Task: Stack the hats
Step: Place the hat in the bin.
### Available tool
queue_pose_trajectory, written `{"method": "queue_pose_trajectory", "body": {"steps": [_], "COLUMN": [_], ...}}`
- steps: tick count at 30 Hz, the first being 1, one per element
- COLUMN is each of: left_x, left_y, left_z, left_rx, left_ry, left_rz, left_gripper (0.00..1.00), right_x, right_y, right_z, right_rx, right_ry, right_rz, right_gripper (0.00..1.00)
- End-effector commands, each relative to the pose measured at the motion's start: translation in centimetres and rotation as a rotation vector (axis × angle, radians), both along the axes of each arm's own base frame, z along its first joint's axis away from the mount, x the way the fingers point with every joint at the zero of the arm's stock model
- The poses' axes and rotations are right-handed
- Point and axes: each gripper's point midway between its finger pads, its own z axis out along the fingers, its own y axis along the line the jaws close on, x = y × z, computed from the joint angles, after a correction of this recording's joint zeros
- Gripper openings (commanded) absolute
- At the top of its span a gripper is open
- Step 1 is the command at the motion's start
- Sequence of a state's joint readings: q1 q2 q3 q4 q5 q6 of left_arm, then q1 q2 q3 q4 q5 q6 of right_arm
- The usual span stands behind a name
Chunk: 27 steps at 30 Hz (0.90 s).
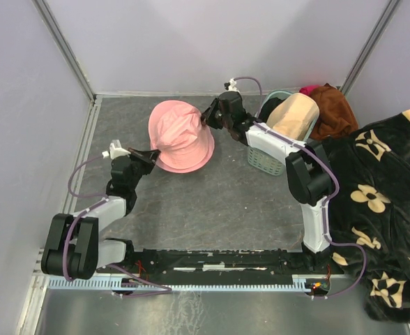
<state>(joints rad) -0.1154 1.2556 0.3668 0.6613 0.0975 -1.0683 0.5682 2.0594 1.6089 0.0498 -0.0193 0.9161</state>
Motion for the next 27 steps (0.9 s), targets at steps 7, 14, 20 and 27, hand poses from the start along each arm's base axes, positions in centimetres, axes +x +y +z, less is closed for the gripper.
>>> {"method": "queue_pose_trajectory", "body": {"steps": [7, 14, 20, 27], "left_x": [-5.3, -5.8, -5.7, -4.7], "left_y": [-1.1, 0.2, 1.3, 2.8], "left_z": [-5.3, -2.5, 0.8, 4.8], "left_rx": [0.004, 0.019, 0.046, 0.104], "left_ry": [0.173, 0.121, 0.058, 0.003], "left_rz": [-0.024, 0.036, 0.09, 0.155], "left_gripper": [0.26, 0.43, 0.45, 0.48], "right_x": [1.5, 1.4, 1.1, 0.2], "right_y": [-1.6, -2.9, -4.5, -7.0], "right_z": [-1.4, 2.7, 5.6, 9.8], "right_rx": [-0.165, -0.114, -0.059, 0.004], "right_ry": [0.015, -0.083, -0.14, -0.213], "right_rz": [-0.026, -0.052, -0.082, -0.119], "right_gripper": [0.2, 0.47, 0.54, 0.57]}}
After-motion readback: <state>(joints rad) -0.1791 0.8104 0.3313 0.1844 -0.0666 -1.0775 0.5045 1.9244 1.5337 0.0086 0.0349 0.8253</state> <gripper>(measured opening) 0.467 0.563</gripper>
